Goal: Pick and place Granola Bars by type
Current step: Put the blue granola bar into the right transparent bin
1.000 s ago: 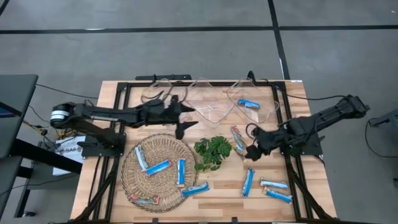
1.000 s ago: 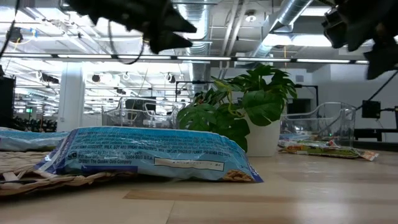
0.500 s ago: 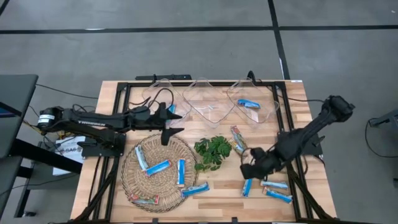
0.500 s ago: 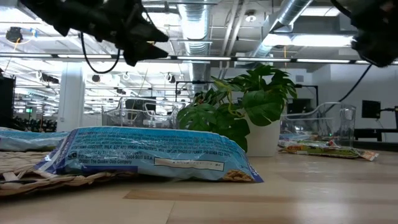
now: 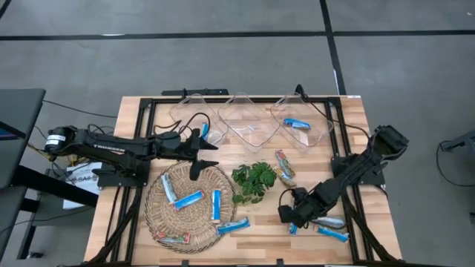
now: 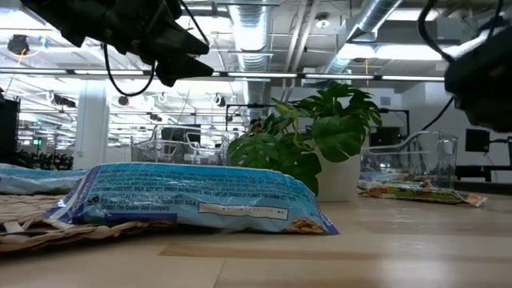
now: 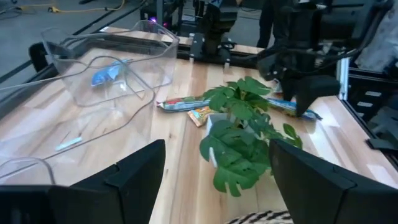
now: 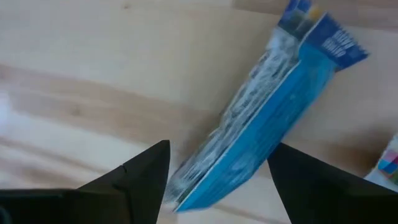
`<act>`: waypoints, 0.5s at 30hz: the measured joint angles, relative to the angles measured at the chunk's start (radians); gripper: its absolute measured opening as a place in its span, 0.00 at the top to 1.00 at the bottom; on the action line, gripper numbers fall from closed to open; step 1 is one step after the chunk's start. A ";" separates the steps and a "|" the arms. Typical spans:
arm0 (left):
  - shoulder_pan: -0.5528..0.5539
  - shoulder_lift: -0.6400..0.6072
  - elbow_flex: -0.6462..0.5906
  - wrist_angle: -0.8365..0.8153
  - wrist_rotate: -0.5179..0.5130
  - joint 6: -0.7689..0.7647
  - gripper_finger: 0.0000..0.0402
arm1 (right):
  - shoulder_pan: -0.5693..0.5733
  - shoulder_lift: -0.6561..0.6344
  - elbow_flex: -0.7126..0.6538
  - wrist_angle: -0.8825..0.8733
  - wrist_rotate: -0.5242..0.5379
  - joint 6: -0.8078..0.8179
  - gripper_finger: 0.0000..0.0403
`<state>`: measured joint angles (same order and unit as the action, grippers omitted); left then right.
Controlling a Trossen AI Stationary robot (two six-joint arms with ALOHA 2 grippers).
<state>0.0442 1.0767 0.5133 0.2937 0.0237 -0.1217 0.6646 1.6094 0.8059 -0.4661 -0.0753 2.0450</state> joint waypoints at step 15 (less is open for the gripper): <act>0.000 0.000 0.000 0.001 0.007 0.009 0.31 | -0.023 0.021 0.000 -0.030 -0.040 -0.010 0.64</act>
<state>0.0444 1.0767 0.5133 0.2947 0.0303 -0.1125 0.6415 1.6306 0.8055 -0.4965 -0.1150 2.0350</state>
